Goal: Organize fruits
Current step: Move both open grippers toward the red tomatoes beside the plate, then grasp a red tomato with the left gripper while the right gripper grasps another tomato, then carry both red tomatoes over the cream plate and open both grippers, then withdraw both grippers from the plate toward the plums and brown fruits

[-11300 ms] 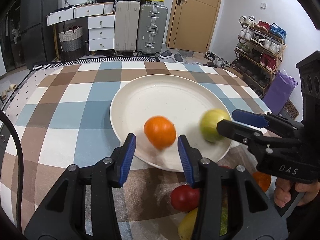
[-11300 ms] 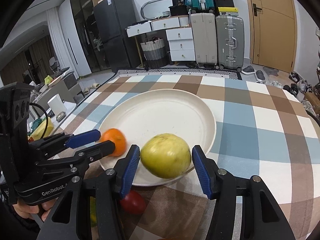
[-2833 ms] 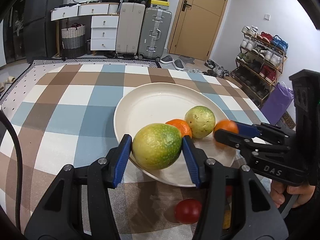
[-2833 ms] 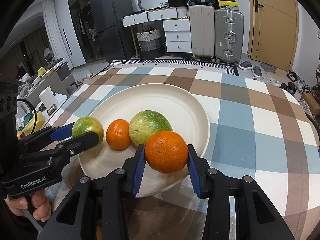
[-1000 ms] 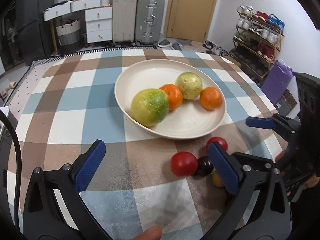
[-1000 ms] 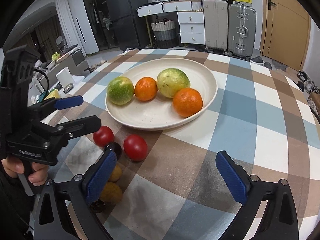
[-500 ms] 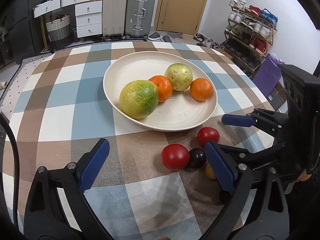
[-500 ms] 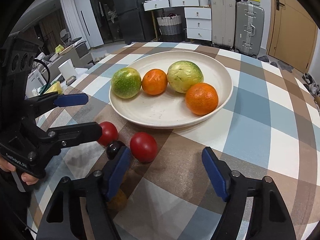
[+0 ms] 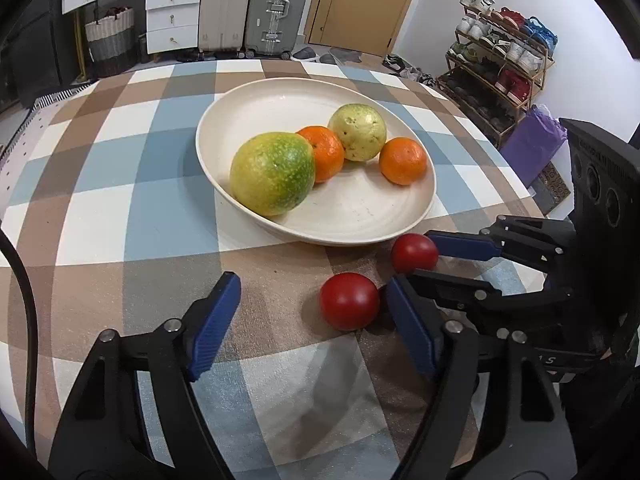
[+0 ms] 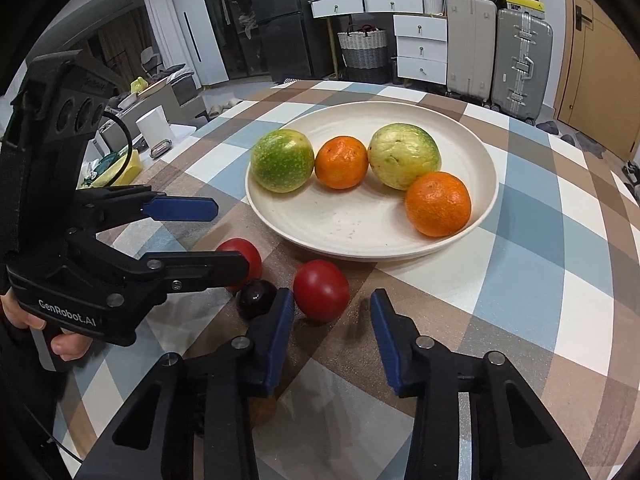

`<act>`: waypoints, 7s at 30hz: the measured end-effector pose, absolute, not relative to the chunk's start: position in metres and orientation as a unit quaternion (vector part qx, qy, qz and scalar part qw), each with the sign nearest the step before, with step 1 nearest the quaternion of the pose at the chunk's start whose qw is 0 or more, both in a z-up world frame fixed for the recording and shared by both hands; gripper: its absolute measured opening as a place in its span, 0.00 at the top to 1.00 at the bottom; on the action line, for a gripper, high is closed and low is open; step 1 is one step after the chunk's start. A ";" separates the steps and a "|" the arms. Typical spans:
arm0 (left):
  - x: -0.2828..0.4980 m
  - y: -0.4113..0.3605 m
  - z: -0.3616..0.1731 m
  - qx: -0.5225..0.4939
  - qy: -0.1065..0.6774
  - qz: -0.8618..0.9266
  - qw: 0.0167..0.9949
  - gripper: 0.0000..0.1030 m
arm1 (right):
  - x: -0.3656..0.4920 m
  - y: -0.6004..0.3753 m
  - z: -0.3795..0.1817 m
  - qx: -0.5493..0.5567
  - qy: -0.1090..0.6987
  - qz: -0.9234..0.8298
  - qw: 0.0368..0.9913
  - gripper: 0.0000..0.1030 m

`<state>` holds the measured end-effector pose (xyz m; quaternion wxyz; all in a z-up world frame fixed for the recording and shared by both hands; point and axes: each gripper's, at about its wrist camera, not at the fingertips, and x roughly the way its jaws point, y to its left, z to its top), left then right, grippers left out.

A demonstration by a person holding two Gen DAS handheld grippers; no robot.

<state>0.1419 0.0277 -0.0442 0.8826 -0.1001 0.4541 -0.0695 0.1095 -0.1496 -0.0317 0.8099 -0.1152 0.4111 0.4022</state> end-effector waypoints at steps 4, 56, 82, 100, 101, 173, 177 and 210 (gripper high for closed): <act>0.142 0.028 -0.045 -0.107 0.456 -0.077 0.880 0.32 | 0.109 -0.150 -0.031 -0.120 0.408 0.401 0.811 0.71; 0.135 0.022 -0.037 -0.084 0.436 -0.092 0.892 0.72 | 0.105 -0.164 -0.023 -0.113 0.385 0.392 0.828 0.72; 0.124 0.030 -0.019 -0.092 0.398 -0.086 0.909 0.72 | 0.111 -0.169 -0.033 -0.125 0.404 0.379 0.823 0.71; 0.124 0.043 -0.010 -0.125 0.362 -0.048 0.923 0.72 | 0.104 -0.169 -0.008 -0.077 0.355 0.414 0.835 0.71; 0.125 0.042 -0.010 -0.123 0.361 -0.048 0.923 0.72 | 0.105 -0.168 -0.008 -0.073 0.358 0.413 0.834 0.71; 0.114 0.046 -0.005 -0.099 0.302 0.015 0.948 0.01 | 0.119 -0.182 0.000 -0.075 0.341 0.324 0.880 0.00; 0.105 0.041 -0.002 -0.088 0.303 0.019 0.949 0.01 | 0.106 -0.187 0.000 -0.076 0.347 0.329 0.875 0.00; 0.064 0.028 -0.015 -0.090 0.326 0.002 0.941 0.01 | 0.057 -0.176 -0.021 -0.061 0.436 0.308 0.843 0.06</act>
